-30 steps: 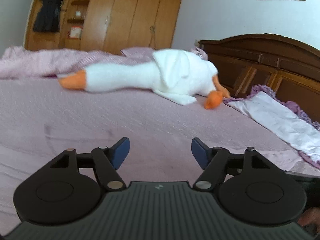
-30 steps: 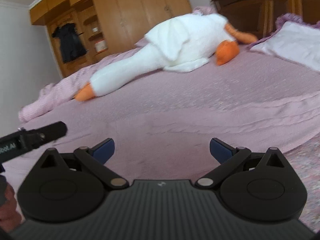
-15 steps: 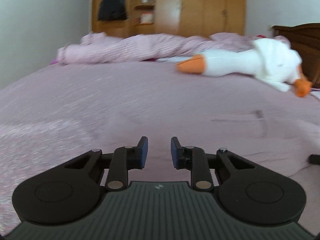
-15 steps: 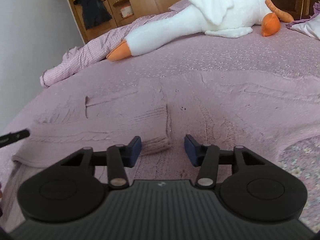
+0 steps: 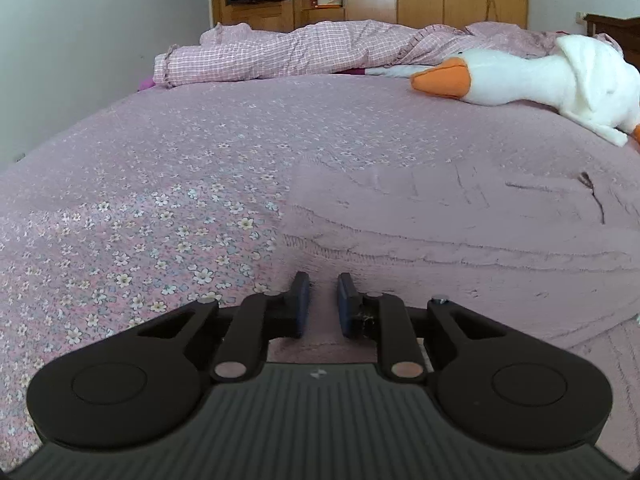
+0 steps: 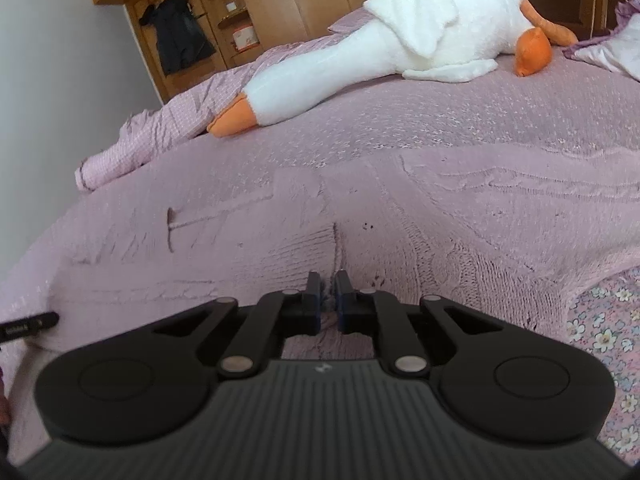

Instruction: Fold small clothes

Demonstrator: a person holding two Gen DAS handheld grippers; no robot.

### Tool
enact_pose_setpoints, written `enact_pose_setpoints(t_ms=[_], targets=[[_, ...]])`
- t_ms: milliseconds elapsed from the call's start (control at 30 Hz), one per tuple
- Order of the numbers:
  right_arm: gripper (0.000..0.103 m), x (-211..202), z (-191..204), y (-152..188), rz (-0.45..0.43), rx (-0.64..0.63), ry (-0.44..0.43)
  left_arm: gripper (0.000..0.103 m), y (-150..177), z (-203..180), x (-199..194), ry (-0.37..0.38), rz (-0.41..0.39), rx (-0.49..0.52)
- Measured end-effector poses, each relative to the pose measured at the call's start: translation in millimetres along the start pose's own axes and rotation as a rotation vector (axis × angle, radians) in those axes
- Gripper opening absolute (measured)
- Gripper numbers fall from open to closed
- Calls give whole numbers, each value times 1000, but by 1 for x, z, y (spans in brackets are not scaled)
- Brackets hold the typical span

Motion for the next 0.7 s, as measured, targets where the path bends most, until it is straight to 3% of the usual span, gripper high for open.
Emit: enact_pose_setpoints(t_ms=[100,233,467,600,700], targets=[[10,-1,0,0,2,-7,-4,22,-17,-5,2,15,-7,-45],[10,0,0,0,3,-11,-6,22,-43,-17,26,18,-46,-9],[10,0,2,-2,5,-33,-13,22,-36,4,90,-110,28,-24],[10,1,1,1,12,-36,-10,23,-34,5,89,-79,2,1],[10,0,0,-1,12,-28,-15,23,-40,12,66,-39,-11,-50]])
Point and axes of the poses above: each gripper's, at about its wrist camera, not at the fingertips, and x roughly the way its jaws point, z to its left, y to its underside, the point moved 5 cm from there along x, roughly the way its jaws point, and after that the axes turned 15 degrees about -z, right-handed, at the moved point
